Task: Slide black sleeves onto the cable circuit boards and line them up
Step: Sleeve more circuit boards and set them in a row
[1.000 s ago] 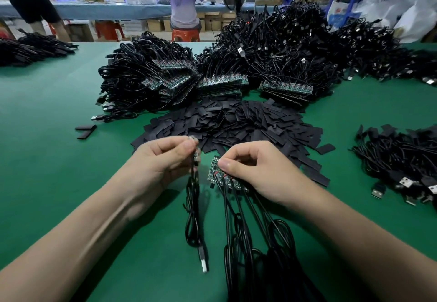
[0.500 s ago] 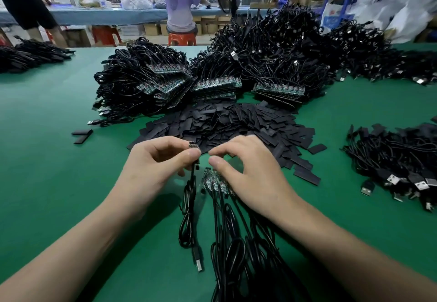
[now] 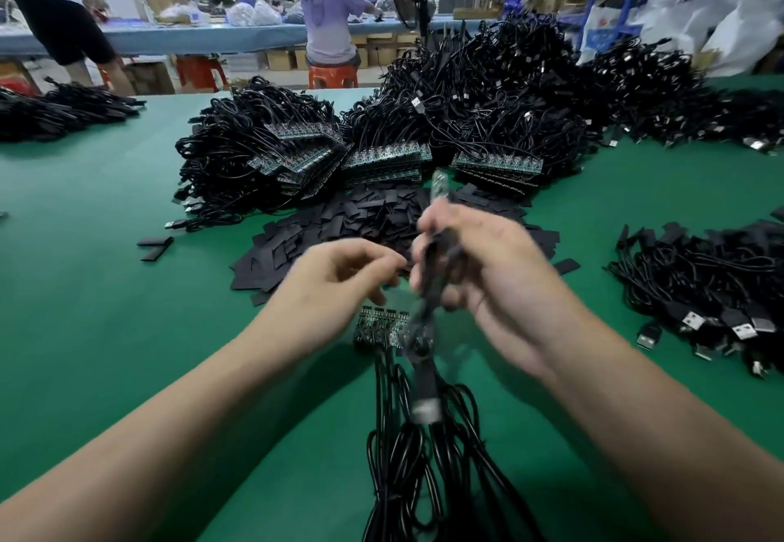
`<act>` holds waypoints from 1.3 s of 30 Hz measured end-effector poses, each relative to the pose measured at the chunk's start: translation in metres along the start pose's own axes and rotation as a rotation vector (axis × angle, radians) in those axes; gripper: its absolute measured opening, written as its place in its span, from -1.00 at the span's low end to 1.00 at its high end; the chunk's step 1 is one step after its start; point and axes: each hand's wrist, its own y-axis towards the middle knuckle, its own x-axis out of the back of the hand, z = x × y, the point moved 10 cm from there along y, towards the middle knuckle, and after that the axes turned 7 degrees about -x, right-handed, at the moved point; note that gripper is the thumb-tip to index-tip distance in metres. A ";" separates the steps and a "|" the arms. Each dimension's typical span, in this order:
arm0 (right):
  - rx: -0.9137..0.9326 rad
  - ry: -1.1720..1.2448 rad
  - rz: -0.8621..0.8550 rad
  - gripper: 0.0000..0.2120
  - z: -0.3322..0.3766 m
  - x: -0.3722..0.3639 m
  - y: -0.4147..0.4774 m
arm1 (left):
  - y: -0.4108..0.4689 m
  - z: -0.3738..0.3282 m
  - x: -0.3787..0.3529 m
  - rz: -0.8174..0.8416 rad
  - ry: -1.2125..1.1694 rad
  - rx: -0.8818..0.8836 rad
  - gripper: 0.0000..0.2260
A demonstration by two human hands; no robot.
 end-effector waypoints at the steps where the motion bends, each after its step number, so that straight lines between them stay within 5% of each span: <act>1: -0.015 0.067 -0.013 -0.78 0.008 0.010 0.000 | 0.003 -0.003 -0.011 0.059 0.099 -0.017 -0.89; 6: -0.201 -0.044 -0.095 -0.75 0.011 0.056 -0.001 | 0.018 -0.029 -0.071 0.232 0.594 -0.230 -0.82; 13: -0.215 -0.403 -0.192 -0.72 -0.018 0.083 0.002 | 0.037 -0.025 -0.107 0.253 0.859 -0.293 -0.70; 29: -0.022 -0.379 -0.348 -0.67 -0.003 0.101 0.004 | 0.041 -0.015 -0.093 0.206 0.642 -0.150 -0.85; 39: 0.035 -0.736 -0.264 -0.64 -0.015 0.067 0.004 | 0.003 0.002 -0.029 0.147 -0.104 0.052 -0.96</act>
